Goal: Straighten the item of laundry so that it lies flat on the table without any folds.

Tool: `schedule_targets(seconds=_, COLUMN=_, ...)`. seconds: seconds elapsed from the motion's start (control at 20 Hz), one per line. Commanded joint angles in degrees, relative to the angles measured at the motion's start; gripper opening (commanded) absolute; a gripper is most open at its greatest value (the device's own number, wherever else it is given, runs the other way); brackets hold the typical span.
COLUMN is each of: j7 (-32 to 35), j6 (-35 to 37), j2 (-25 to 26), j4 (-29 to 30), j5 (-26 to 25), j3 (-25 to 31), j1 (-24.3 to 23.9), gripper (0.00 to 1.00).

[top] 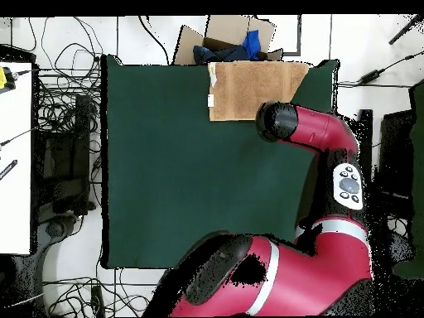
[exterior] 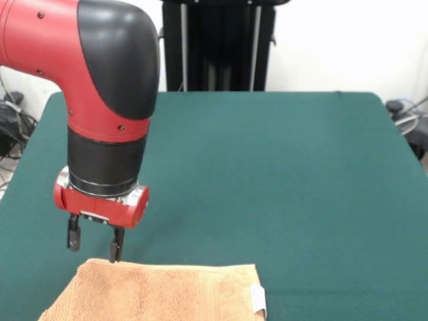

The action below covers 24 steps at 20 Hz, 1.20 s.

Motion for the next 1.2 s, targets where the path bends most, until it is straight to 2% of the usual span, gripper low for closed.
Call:
schedule_targets(seconds=0.05, j7=3.73, j6=-1.24, j2=1.5, j4=7.05, j5=-0.57, j3=4.53, j1=-0.91, gripper=1.0)
schedule_targets(seconds=1.2, j7=5.06, j6=-3.49, j2=4.54, j4=6.01, j5=-1.19, j3=3.96, j1=-1.18, gripper=1.0)
